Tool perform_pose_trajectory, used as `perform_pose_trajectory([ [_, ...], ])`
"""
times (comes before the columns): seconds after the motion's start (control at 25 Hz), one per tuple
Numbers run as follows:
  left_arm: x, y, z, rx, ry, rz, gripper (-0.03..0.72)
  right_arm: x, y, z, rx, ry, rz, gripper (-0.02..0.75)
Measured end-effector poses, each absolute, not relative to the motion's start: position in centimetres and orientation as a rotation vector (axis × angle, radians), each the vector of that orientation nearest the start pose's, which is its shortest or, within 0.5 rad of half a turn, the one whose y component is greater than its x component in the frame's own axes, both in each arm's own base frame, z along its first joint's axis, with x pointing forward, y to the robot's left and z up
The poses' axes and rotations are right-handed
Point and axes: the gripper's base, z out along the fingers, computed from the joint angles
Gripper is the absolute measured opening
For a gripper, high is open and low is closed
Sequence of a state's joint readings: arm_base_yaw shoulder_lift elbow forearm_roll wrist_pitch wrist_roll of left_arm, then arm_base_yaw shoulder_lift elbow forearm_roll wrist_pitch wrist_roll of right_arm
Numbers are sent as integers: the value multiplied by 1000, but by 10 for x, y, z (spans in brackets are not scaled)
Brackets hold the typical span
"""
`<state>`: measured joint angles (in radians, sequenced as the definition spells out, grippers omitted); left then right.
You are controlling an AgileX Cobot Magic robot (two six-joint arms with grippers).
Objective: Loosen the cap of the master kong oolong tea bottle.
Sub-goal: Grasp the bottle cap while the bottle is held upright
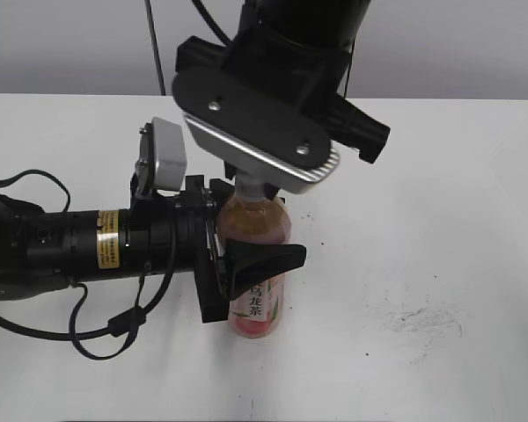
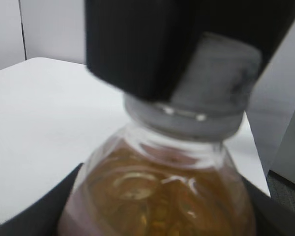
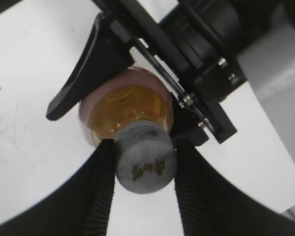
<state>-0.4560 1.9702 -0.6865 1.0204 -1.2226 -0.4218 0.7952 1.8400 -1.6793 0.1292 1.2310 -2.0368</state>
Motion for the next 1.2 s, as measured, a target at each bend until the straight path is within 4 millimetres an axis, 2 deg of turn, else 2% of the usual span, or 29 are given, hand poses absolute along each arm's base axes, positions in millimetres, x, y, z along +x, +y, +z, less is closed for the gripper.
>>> perform_pose_trajectory([
  [0.08, 247, -202, 130, 1111, 1466, -1092, 445, 264, 285, 302, -2839, 277, -106, 279],
  [0.16, 247, -202, 130, 1110, 1467, -1092, 445, 264, 285, 302, -2849, 159, -125, 279],
  [0.24, 247, -202, 130, 1110, 1467, -1092, 445, 264, 285, 302, -2851, 118, -132, 279],
  [0.32, 247, -202, 130, 1110, 1467, -1092, 445, 264, 285, 302, -2848, 165, -126, 279],
  [0.56, 247, -202, 130, 1108, 1470, -1095, 445, 264, 285, 302, -2759, 698, -51, 323],
  [0.76, 246, -202, 130, 1112, 1468, -1096, 445, 265, 283, 303, -2634, 1075, -16, 436],
  [0.92, 246, -202, 130, 1113, 1467, -1097, 445, 262, 282, 310, -2451, 1404, 49, 470],
  [1.12, 246, -202, 130, 1114, 1467, -1097, 445, 260, 282, 322, -2050, 1905, 183, 473],
  [1.2, 246, -202, 130, 1115, 1467, -1097, 445, 260, 283, 324, -1940, 2015, 213, 473],
])
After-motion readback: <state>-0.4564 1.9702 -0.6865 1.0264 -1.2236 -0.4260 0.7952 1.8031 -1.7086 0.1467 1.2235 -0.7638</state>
